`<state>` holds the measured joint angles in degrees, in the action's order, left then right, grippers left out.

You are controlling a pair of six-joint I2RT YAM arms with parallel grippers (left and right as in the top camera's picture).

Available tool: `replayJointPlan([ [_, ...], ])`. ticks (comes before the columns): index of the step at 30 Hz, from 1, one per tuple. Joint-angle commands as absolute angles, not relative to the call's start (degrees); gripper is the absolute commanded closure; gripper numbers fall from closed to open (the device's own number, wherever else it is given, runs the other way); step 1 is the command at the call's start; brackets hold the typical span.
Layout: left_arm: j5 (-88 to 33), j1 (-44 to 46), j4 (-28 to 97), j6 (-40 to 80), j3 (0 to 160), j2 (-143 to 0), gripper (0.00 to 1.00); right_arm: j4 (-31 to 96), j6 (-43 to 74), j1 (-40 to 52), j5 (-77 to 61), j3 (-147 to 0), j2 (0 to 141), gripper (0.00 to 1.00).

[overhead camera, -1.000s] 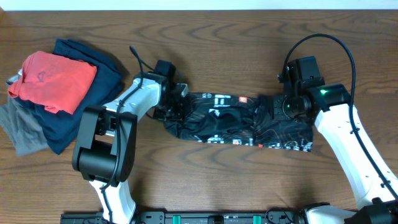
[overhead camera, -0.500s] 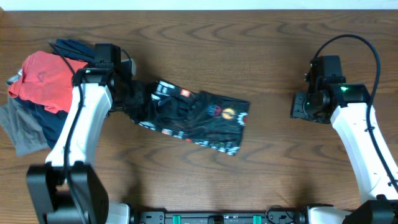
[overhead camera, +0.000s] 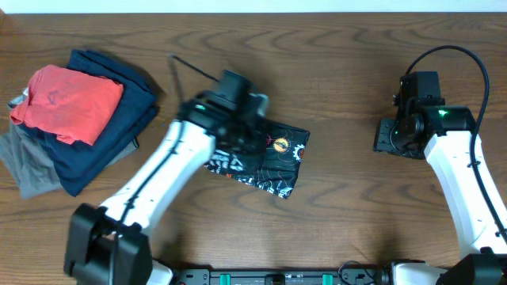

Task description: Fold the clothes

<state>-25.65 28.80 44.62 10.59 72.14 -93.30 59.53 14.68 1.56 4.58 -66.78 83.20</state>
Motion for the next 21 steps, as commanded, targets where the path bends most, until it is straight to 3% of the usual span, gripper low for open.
replayJointPlan([
  [1,-23.3,33.6,43.4,11.8,72.8,-95.6,0.94,59.6,14.5,1.1,5.1,-66.9,83.3,0.44],
  [6,-23.2,38.4,39.7,11.8,72.8,-98.9,0.93,59.6,14.5,1.1,4.8,-66.9,83.3,0.44],
  [7,-23.2,39.0,38.9,11.7,72.8,-99.4,0.89,59.7,14.2,1.1,4.3,-66.9,83.3,0.44],
  [9,-22.7,39.7,37.2,11.7,72.8,-100.4,0.62,59.7,14.1,1.1,4.0,-66.9,83.3,0.44],
  [10,-22.0,39.8,36.5,11.7,72.8,-100.5,0.57,59.7,14.1,1.1,4.0,-66.9,83.3,0.44],
  [16,-19.4,36.6,35.9,8.9,74.8,-96.9,0.57,59.7,9.3,1.2,-1.7,-66.9,83.3,0.41],
  [21,-11.6,30.0,35.6,8.9,74.9,-91.6,0.57,56.9,-6.4,3.0,-26.8,-66.9,83.3,0.42],
])
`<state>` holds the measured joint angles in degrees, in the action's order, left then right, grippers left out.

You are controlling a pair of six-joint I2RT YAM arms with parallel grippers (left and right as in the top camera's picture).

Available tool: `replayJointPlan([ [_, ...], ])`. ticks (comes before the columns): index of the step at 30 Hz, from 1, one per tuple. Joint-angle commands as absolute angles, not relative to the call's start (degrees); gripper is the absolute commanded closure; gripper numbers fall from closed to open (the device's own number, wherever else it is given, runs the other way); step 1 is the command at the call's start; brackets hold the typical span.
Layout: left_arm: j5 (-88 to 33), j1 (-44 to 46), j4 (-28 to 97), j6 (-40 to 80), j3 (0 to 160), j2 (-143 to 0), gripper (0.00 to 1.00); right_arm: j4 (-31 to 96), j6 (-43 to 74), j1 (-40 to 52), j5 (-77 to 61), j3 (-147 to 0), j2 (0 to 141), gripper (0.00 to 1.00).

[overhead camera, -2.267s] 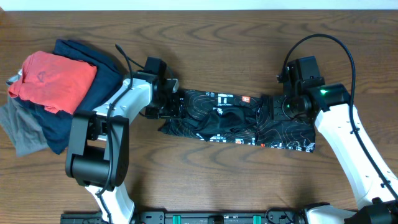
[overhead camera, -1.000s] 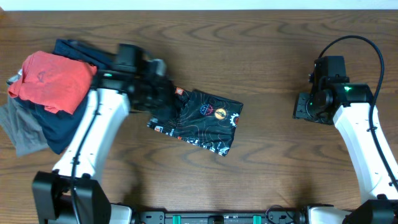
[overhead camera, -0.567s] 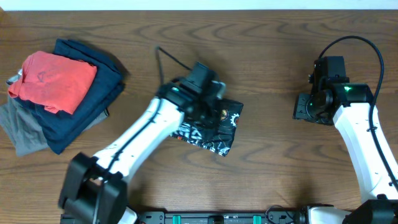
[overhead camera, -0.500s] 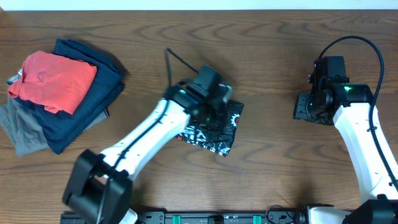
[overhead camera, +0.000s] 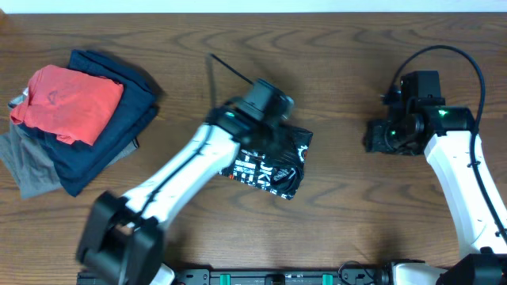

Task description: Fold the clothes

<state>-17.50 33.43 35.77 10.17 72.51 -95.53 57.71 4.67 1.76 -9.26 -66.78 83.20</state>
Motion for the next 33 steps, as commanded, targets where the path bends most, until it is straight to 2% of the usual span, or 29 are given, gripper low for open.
replayJointPlan([
  [1,-10.9,28.6,35.5,8.9,74.9,-91.2,0.57,56.3,-7.8,3.9,-29.8,-66.9,83.3,0.42],
  [4,-10.9,23.7,35.5,9.6,74.7,-91.7,0.55,54.2,-8.0,8.5,-30.3,-66.9,83.8,0.41],
  [6,-10.9,21.5,35.5,11.0,74.1,-92.5,0.50,53.2,-8.0,12.4,-27.7,-66.9,84.7,0.41],
  [9,-11.4,19.1,35.6,11.6,72.9,-94.9,0.49,51.0,-8.0,18.9,-22.3,-66.9,87.6,0.39],
  [13,-13.3,18.6,36.6,11.5,72.4,-99.5,0.43,46.8,-7.1,26.8,-15.9,-66.9,93.0,0.41],
  [16,-14.5,18.7,36.6,11.5,72.4,-103.4,0.42,43.4,-4.1,31.0,-10.5,-66.9,96.8,0.42],
  [24,-16.1,18.7,37.1,11.5,72.4,-113.3,0.42,38.3,1.8,36.2,-3.2,-66.9,104.0,0.44],
  [28,-16.3,18.7,37.2,11.5,72.4,-115.5,0.42,38.1,4.1,36.3,0.9,-66.9,104.8,0.60],
  [32,-16.3,18.7,37.3,11.5,72.4,-115.7,0.42,38.2,8.6,36.2,8.4,-66.9,104.8,0.97],
  [33,-16.3,18.7,37.3,11.5,72.4,-115.7,0.42,38.4,10.9,36.0,10.5,-66.9,104.8,0.99],
])
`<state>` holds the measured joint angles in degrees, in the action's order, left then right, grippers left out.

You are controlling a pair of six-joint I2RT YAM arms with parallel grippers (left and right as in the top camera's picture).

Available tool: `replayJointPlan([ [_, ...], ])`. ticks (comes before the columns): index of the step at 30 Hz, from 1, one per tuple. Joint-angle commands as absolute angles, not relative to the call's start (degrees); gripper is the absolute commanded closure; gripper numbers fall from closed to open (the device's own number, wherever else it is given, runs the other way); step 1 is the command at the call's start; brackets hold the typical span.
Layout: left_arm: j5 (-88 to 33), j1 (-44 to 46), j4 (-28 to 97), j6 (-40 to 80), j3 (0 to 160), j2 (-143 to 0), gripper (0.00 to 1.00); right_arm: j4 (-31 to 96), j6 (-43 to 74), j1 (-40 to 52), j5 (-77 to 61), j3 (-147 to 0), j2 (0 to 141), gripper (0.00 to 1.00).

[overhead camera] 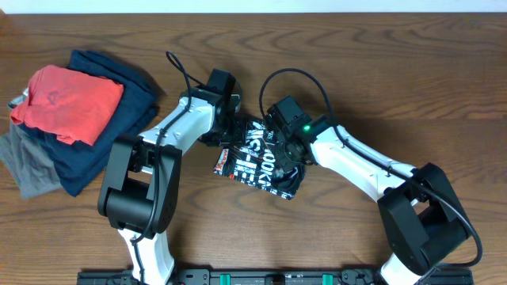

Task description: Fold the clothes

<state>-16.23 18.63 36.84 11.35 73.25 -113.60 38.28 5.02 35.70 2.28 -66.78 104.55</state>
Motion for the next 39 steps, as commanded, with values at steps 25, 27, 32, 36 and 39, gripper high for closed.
replayJointPlan([
  [25,-15.8,18.7,40.9,11.5,72.4,-115.7,0.42,35.7,10.7,26.3,-15.7,-67.1,91.7,0.66],
  [27,-15.8,18.7,40.9,11.5,72.4,-115.7,0.42,35.6,7.2,28.3,-19.6,-67.1,91.4,0.66],
  [32,-15.8,18.7,40.9,11.5,72.4,-115.7,0.42,37.9,5.6,33.2,-19.5,-66.3,94.4,0.68],
  [36,-15.8,18.7,40.9,11.5,72.4,-115.7,0.42,39.2,5.5,35.1,-19.5,-65.7,98.6,0.68],
  [39,-15.8,18.7,40.9,11.5,72.4,-115.7,0.42,41.5,5.5,35.2,-17.3,-65.6,102.0,0.72],
])
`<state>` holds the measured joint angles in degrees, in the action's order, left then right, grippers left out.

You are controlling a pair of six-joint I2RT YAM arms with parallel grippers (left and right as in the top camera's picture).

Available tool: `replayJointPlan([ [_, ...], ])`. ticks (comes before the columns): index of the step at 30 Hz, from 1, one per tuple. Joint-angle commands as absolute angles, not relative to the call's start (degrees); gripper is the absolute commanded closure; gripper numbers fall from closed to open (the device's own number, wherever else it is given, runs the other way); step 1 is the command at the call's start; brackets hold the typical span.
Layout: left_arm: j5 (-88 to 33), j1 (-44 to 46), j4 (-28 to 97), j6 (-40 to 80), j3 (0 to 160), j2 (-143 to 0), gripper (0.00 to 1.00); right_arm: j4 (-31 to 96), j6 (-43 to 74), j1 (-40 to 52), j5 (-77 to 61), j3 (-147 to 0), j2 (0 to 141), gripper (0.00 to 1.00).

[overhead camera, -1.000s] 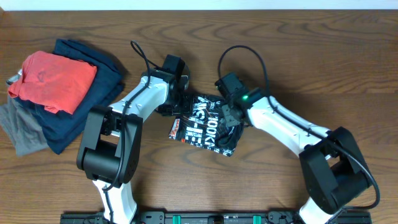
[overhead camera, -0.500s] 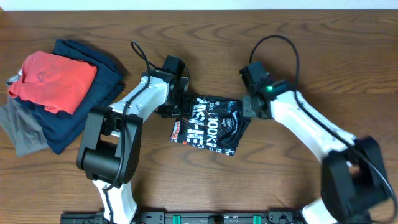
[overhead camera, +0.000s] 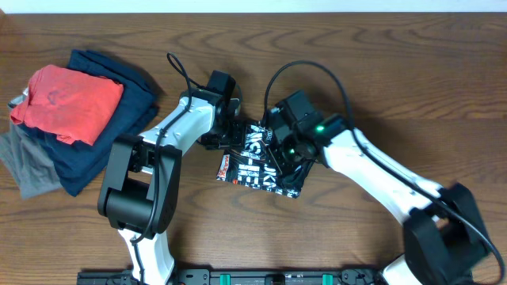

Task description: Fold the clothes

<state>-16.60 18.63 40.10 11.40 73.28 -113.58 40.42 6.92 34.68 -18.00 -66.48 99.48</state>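
A black garment with white and orange print (overhead camera: 252, 168) lies folded into a small packet at the middle of the table. My left gripper (overhead camera: 235, 136) is at its upper left edge, touching the cloth. From the right, my right gripper (overhead camera: 283, 150) reaches in and sits low over the packet's right half, hiding that part. The overhead view does not show whether the jaws of either gripper are open or shut.
A stack of folded clothes lies at the far left: a red shirt (overhead camera: 70, 101) on a navy garment (overhead camera: 119, 131) on a grey one (overhead camera: 28, 170). The wooden table (overhead camera: 396, 71) stretches bare to the right and front.
My right arm has shifted slightly right and up over the packet's right half. The packet has shifted a little. The left arm has barely moved.
First my left gripper was over the black garment's left part with the right arm parked far right. Then the left gripper was over its top middle and the cloth looked bunched narrower. Later both grippers met at the packet, where they remain.
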Motion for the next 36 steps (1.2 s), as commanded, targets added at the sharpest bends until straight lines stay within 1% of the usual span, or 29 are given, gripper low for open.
replayJointPlan([
  [1,-15.8,18.7,40.9,11.5,72.4,-115.7,0.42,42.5,5.8,34.8,-15.4,-65.6,102.8,0.74],
  [7,-15.8,18.7,40.9,11.5,72.4,-115.7,0.42,48.2,10.2,31.1,-1.6,-65.6,103.9,0.75],
  [10,-15.8,18.7,41.0,11.5,72.4,-115.7,0.42,50.5,12.2,28.3,4.7,-65.6,103.8,0.74],
  [13,-15.8,18.7,41.3,11.5,72.4,-115.7,0.42,52.8,17.6,25.2,12.1,-65.6,103.8,0.73],
  [15,-15.8,18.7,41.5,11.5,72.4,-115.7,0.42,53.5,19.5,23.2,13.5,-65.6,103.8,0.73],
  [19,-17.2,18.7,42.5,10.3,72.7,-114.2,0.41,54.0,19.7,20.9,12.6,-65.6,103.8,0.73],
  [21,-18.7,18.7,42.8,8.6,73.1,-111.9,0.37,54.0,19.7,20.7,12.6,-65.6,103.8,0.73],
  [23,-18.8,18.7,42.3,7.3,73.1,-108.9,0.31,53.9,19.7,20.7,12.6,-65.6,103.8,0.73],
  [24,-18.7,18.7,41.8,7.0,73.1,-107.2,0.24,53.8,19.7,20.7,12.6,-65.6,103.8,0.73],
  [25,-18.5,18.7,41.1,7.0,73.1,-106.0,0.13,53.8,19.8,20.7,12.6,-65.6,103.8,0.73],
  [26,-18.4,18.7,40.1,6.9,73.1,-105.0,0.07,53.8,19.8,20.7,12.6,-65.6,103.8,0.73],
  [29,-18.4,18.7,37.8,6.0,73.1,-104.6,0.03,54.3,21.1,20.7,12.6,-65.6,103.7,0.73],
  [36,-19.6,18.7,36.5,4.7,73.0,-109.7,0.04,55.1,23.8,20.6,12.3,-65.7,103.0,0.73],
])
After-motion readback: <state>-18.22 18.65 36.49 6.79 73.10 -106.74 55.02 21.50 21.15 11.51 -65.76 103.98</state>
